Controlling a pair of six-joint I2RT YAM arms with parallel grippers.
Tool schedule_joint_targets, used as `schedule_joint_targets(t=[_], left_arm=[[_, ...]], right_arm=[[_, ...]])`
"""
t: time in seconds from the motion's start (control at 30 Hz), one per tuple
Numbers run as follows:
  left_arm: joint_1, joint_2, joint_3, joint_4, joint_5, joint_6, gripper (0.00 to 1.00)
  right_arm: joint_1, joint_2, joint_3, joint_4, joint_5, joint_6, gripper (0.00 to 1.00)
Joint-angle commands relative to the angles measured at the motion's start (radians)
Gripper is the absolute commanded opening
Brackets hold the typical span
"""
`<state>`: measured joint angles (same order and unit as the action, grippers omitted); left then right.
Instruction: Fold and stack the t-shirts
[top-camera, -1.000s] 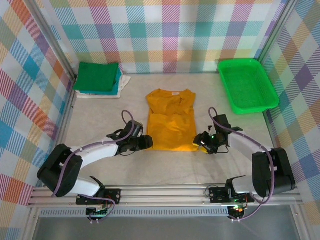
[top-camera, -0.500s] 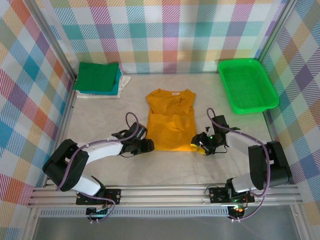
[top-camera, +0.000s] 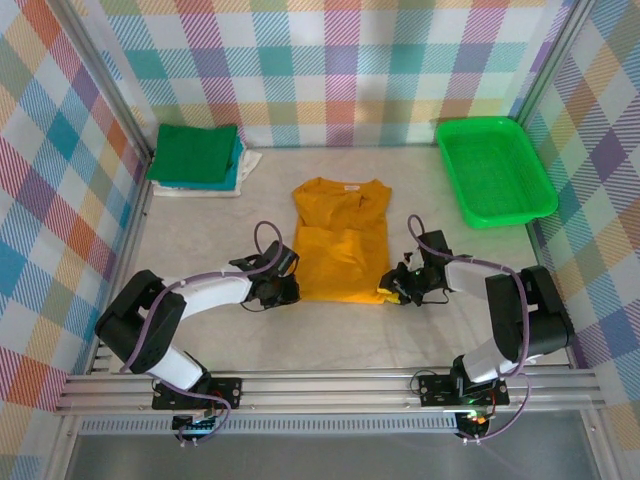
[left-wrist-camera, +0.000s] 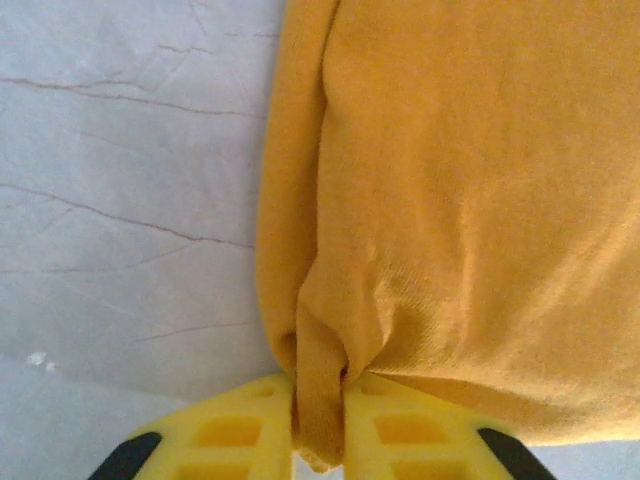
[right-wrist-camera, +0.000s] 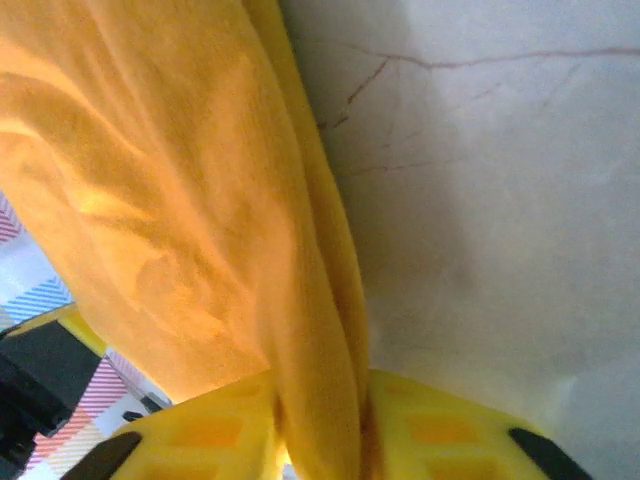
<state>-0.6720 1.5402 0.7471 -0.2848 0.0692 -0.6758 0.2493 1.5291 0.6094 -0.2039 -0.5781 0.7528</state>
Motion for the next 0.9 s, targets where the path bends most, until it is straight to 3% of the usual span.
schedule_joint_targets(t=[0.0,0.23,0.33,0.37,0.73,0.87], left_arm=[[-0.013,0.037,0.033,0.112,-0.01,0.016,0.14],[-0.012,0.018,0.06,0.099,-0.025,0.02,0.18],[-0.012,0.0,0.067,0.087,-0.039,0.026,0.02],[-0.012,-0.006,0.07,0.077,-0.048,0.026,0.01],[-0.014,-0.094,0.037,0.03,-0.07,0.046,0.0],[-0.047,-0.126,0.001,-0.038,-0.008,0.076,0.0]], right_arm=[[0.005,0.014,0.002,0.034,-0.019,0.003,0.16],[0.016,0.01,0.026,0.008,-0.019,-0.018,0.06],[0.018,-0.003,0.03,-0.001,-0.016,-0.02,0.01],[0.017,-0.009,0.031,-0.01,-0.011,-0.023,0.0],[0.016,-0.159,0.029,-0.15,0.048,-0.048,0.0],[0.023,-0.231,-0.023,-0.231,0.05,-0.075,0.0]])
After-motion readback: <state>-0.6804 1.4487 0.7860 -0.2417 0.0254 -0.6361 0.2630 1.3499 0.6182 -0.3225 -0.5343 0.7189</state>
